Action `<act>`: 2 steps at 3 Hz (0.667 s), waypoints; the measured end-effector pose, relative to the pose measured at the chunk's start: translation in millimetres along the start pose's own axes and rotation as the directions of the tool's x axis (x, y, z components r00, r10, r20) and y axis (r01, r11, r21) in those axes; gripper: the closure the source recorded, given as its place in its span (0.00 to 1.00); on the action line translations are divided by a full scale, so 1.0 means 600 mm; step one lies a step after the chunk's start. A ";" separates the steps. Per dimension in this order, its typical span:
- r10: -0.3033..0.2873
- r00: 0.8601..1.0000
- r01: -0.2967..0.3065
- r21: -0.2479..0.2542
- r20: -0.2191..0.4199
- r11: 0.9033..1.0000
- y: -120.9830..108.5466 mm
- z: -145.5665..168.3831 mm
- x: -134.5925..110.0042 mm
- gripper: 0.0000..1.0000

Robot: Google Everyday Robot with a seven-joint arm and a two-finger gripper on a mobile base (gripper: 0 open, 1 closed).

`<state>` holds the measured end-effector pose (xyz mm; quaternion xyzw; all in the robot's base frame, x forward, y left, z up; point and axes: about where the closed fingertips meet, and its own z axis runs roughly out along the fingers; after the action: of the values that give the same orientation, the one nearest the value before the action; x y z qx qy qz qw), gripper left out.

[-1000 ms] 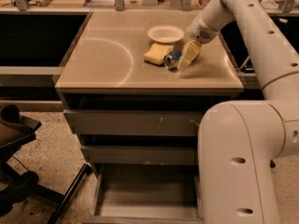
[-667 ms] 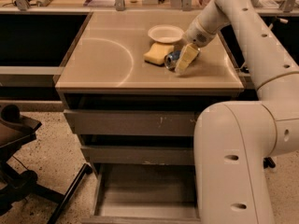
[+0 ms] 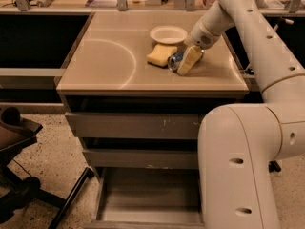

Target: Place redbull can into bottom drawer

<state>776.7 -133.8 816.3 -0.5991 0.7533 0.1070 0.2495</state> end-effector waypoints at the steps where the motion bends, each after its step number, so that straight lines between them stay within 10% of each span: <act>1: 0.000 1.000 0.000 0.000 0.000 1.000 0.000 0.000 0.000 0.40; 2: 0.000 1.000 0.000 0.000 0.000 1.000 0.000 0.000 0.000 0.64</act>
Offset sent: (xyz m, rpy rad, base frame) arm 0.0000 0.0000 0.0000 0.0000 0.0000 0.0000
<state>776.7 -133.8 816.2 -0.5991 0.7532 0.1070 0.2495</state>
